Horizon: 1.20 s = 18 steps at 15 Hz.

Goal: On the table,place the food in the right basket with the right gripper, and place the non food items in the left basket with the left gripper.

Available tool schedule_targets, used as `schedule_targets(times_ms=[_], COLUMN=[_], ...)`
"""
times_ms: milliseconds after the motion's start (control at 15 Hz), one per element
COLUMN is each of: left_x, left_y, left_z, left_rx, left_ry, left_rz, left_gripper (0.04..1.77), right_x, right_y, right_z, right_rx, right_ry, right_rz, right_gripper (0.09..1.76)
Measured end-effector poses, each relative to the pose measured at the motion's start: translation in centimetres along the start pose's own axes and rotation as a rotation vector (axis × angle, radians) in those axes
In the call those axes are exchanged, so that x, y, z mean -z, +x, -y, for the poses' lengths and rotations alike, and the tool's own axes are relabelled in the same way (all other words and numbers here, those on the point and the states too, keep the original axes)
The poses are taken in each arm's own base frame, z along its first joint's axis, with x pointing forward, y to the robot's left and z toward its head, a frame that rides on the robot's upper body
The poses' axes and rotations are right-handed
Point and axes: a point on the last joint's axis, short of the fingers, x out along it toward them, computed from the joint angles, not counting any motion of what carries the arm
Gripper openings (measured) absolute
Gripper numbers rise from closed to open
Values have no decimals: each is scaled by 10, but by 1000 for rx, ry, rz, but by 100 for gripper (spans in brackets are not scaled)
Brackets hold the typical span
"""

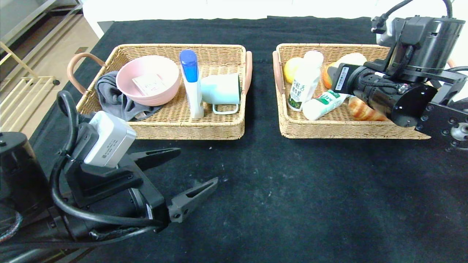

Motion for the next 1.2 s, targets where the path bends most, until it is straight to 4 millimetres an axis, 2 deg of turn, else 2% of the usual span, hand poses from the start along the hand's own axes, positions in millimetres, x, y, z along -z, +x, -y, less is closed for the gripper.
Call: schedule_targets(times_ms=[133,333,600,1200], left_x=[0,0,0,0], left_y=[0,0,0,0], left_z=[0,0,0,0], left_rx=[0,0,0,2], left_ry=[0,0,1,0], left_rz=[-1,0,0,-1], left_gripper=[172,172,172,172], right_x=[2,1,0,-1], right_y=[3,4,1,-10], right_z=[1,1,-1,3], right_rx=[6,4,-1,-10], right_ry=[3,7,7,-4], right_rz=[4,16,17,-1], right_gripper=[116,134,148,164])
